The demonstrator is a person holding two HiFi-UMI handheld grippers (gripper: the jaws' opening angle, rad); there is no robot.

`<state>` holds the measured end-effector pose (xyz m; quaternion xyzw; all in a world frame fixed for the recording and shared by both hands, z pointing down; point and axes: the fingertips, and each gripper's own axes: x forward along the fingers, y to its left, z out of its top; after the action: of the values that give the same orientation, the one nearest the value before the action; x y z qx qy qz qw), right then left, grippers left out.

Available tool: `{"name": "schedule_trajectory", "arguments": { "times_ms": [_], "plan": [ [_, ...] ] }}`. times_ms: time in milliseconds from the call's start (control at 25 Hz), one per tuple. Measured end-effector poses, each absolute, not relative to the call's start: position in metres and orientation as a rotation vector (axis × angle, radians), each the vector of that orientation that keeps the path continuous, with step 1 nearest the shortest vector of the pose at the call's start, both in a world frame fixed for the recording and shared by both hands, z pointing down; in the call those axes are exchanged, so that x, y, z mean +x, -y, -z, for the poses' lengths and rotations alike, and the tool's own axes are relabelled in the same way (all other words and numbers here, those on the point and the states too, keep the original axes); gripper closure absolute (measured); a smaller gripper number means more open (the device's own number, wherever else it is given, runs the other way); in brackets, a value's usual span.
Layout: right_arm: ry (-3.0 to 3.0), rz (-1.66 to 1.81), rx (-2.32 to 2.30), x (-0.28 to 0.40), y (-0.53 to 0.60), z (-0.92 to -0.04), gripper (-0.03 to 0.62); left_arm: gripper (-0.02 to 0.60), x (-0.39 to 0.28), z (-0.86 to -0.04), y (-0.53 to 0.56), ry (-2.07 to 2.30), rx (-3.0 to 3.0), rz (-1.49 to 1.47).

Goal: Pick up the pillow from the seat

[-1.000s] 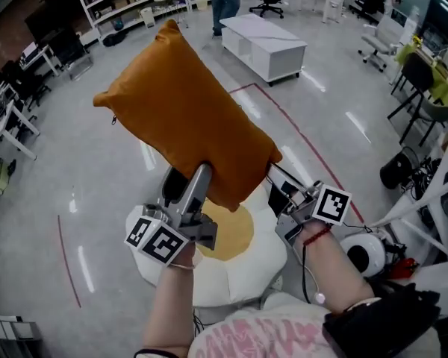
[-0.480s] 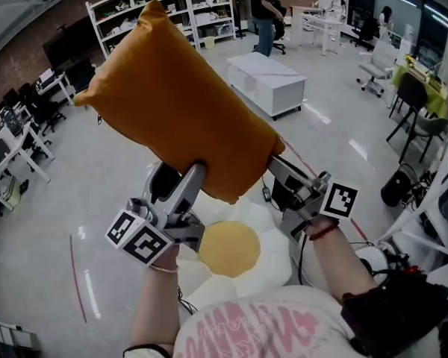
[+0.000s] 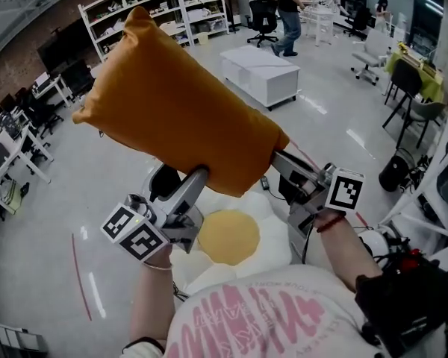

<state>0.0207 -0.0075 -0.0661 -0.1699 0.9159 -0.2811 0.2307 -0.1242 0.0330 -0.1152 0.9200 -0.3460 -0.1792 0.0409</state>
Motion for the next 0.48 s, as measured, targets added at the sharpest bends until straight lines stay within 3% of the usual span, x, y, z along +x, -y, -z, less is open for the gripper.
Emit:
{"name": "schedule_trajectory", "arguments": {
  "times_ms": [480],
  "plan": [
    [-2.528, 0.761, -0.517, 0.021, 0.010, 0.052, 0.503, 0.227, -0.125, 0.091, -0.030, 1.024, 2.833, 0.485]
  ]
}}
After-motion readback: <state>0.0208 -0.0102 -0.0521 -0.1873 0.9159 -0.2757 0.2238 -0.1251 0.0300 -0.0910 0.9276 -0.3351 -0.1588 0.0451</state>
